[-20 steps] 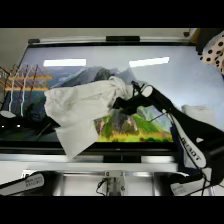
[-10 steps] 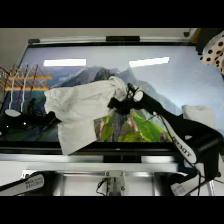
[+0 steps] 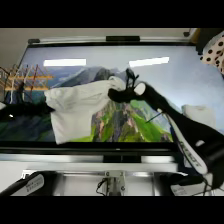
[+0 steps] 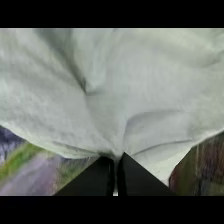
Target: Fold the shirts.
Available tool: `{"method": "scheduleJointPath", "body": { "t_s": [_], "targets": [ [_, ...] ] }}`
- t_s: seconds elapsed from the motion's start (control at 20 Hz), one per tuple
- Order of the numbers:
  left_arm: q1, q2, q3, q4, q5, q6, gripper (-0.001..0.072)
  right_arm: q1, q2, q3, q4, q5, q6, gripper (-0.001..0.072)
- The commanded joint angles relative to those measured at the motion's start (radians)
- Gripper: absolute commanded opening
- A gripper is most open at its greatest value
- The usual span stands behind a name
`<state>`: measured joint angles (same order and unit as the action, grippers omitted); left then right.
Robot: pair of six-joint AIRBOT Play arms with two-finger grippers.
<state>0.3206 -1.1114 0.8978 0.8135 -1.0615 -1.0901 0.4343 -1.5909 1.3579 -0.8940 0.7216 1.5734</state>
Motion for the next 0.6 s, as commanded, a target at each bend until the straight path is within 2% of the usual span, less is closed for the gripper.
{"method": "scheduleJointPath", "body": {
  "t_s": [0.0, 0.05, 0.15, 0.3, 0.45, 0.55],
  "targets": [
    [0.001, 0.200, 0.332, -0.080, -0.013, 0.011, 0.0038, -0.016, 0.247, 0.195, -0.231, 0.151, -0.091, 0.0074],
    [-0.005, 0.264, 0.475, -0.146, -0.003, 0.011, 0.0038, -0.013, 0.347, 0.276, -0.229, 0.152, -0.125, 0.0074],
    [-0.031, 0.362, 0.725, -0.216, 0.067, 0.012, 0.0038, -0.006, 0.520, 0.412, -0.238, 0.135, -0.130, 0.0074],
    [-0.032, 0.472, 0.981, -0.124, 0.166, -0.014, 0.0038, 0.001, 0.727, 0.505, -0.237, 0.111, -0.064, 0.0074],
    [-0.032, 0.555, 1.061, 0.143, 0.158, -0.276, 0.0038, 0.001, 0.863, 0.506, -0.245, 0.156, 0.027, 0.0074],
    [-0.032, 0.581, 1.061, 0.249, 0.101, -0.345, 0.0038, 0.001, 0.890, 0.506, -0.266, 0.175, 0.050, 0.0074]
  ]
}}
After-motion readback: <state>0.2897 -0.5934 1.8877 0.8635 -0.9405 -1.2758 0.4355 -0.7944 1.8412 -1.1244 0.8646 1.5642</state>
